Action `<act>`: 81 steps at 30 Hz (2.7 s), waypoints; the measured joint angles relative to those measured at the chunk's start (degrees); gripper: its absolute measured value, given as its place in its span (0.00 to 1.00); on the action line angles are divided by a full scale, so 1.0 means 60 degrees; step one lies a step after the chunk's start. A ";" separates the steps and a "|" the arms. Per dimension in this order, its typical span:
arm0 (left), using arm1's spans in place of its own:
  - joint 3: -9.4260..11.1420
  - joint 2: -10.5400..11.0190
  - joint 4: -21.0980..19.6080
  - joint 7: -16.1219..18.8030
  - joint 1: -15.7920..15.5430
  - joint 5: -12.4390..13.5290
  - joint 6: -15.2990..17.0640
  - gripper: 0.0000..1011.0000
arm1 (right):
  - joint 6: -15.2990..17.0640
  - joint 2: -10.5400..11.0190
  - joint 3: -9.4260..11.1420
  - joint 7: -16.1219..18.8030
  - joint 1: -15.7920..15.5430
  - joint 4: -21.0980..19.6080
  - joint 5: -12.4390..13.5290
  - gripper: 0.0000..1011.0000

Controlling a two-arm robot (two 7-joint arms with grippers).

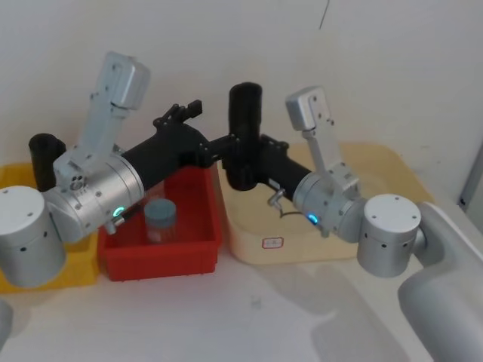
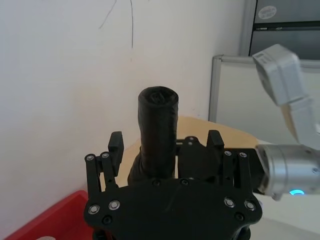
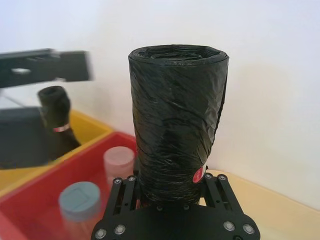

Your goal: Pick up the garbage bag with the one hand and transfer it to the other hand.

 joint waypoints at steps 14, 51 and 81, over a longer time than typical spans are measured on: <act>-0.0462 0.0747 -0.1226 0.0561 0.0785 0.0056 -0.0042 0.99 | -0.0001 0.0395 0.0189 -0.0224 0.0244 0.0241 -0.0472 0.56; -0.1891 0.1994 -0.3058 0.2439 0.2564 0.1229 -0.0689 0.99 | -0.0011 0.0992 0.0334 0.0113 -0.0043 -0.0194 -0.0773 0.99; -0.1996 0.2074 -0.3174 0.2567 0.2686 0.1317 -0.0745 0.99 | 0.1430 0.0969 -0.1438 0.3010 0.1293 -0.0384 -0.0579 0.99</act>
